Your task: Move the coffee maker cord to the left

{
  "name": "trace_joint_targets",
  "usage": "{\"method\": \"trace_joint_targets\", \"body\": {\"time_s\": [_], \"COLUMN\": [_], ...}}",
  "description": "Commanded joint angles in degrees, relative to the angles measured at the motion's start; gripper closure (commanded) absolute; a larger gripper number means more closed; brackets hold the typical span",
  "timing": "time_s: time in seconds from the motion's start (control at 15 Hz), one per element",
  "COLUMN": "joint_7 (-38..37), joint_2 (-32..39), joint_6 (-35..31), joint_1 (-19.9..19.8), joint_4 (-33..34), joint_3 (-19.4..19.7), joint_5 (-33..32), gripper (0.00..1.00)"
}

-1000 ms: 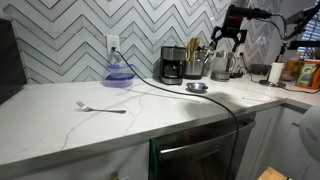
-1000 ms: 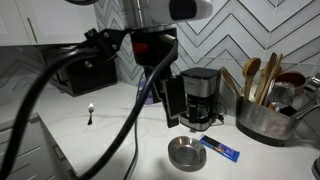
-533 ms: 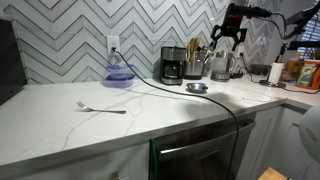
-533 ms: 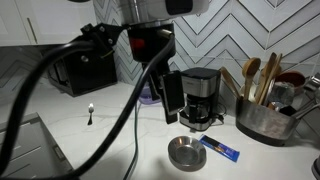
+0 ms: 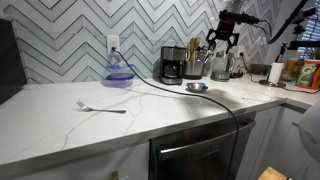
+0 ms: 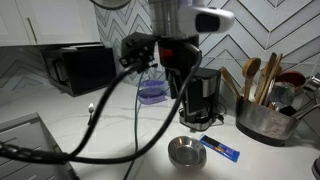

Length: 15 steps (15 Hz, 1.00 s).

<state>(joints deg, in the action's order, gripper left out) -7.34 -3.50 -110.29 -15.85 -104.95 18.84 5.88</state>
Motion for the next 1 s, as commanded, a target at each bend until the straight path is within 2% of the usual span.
{"method": "trace_joint_targets", "body": {"time_s": [0.0, 0.27, 0.6, 0.8, 0.87, 0.93], "joint_7": [0.4, 1.4, -0.8, -2.0, -3.6, -1.1], "joint_2": [13.2, 24.1, 36.0, 41.8, 44.3, 38.4], "joint_6": [1.7, 3.2, 1.9, 1.4, 2.1, 0.2], "joint_1": [-2.5, -7.8, -13.6, -15.5, -15.2, -13.5], "joint_4": [12.4, 22.7, 34.7, 41.3, 44.5, 36.2], "joint_3": [1.6, 0.3, -3.8, -6.9, -6.3, -5.2], "joint_5": [10.7, 21.4, 28.9, 32.0, 33.7, 30.9], "gripper": [0.00, 0.00, 0.00, 0.00, 0.00, 0.00]}}
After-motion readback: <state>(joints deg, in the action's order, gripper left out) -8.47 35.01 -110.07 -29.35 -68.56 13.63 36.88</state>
